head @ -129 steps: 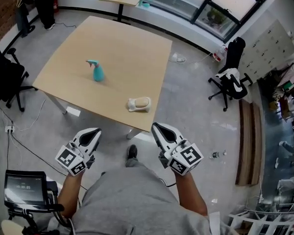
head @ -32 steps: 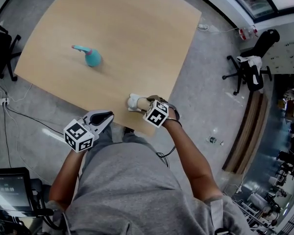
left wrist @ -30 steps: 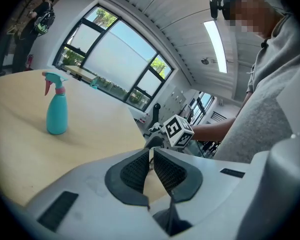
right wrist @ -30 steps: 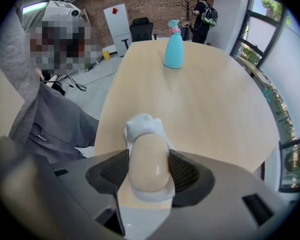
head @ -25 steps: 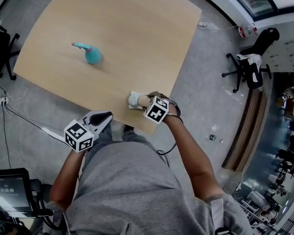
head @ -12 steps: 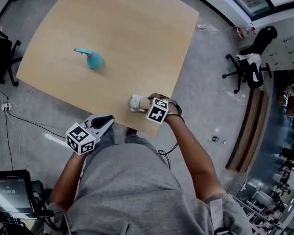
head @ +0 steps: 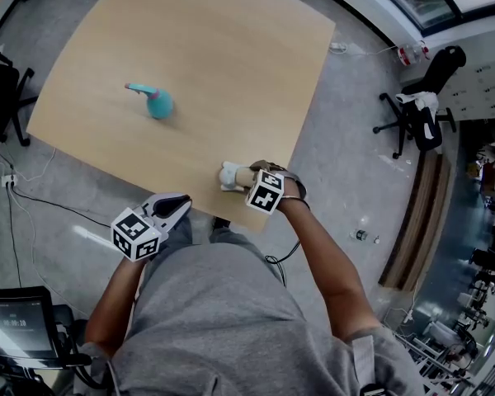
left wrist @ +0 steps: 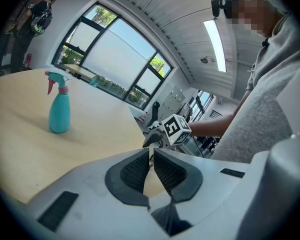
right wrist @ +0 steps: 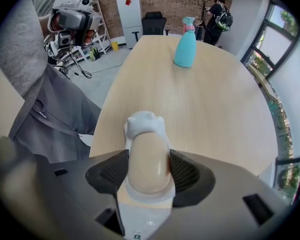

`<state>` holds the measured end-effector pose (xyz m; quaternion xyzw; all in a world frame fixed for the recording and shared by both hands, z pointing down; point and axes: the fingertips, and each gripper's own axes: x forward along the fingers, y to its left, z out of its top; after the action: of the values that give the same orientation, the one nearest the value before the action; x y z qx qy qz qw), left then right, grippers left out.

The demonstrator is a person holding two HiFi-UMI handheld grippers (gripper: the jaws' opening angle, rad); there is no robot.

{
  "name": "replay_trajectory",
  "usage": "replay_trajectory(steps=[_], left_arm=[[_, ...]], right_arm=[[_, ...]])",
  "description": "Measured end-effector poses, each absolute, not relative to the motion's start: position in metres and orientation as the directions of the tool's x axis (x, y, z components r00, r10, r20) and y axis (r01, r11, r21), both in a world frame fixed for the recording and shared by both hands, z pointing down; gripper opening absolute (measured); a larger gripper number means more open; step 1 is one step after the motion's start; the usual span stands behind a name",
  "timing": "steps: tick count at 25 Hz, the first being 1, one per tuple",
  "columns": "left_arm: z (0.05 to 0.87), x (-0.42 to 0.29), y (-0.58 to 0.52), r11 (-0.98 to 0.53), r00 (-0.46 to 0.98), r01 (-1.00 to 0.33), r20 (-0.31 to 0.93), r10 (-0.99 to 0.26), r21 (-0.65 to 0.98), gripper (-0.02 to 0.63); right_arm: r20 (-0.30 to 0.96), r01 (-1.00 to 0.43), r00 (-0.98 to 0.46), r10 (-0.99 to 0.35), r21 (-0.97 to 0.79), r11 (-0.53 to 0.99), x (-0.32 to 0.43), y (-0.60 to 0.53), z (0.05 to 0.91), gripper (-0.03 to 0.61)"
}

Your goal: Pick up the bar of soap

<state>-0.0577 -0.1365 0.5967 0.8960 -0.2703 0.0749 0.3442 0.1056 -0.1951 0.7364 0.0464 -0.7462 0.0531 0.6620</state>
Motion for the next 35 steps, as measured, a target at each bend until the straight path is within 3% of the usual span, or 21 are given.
replay_trajectory(steps=[12, 35], left_arm=[[0.617, -0.054, -0.130, -0.605, 0.845, -0.534, 0.379, -0.377, 0.590, 0.008], [0.624, -0.050, -0.117, -0.606, 0.855, -0.518, 0.384, -0.349, 0.603, 0.008]], right_arm=[[0.975, -0.276, -0.221, -0.028, -0.035, 0.960, 0.092, -0.190, 0.729, 0.253], [0.964, -0.344, -0.266, -0.029, -0.067, 0.937, 0.082, -0.182, 0.726, 0.252]])
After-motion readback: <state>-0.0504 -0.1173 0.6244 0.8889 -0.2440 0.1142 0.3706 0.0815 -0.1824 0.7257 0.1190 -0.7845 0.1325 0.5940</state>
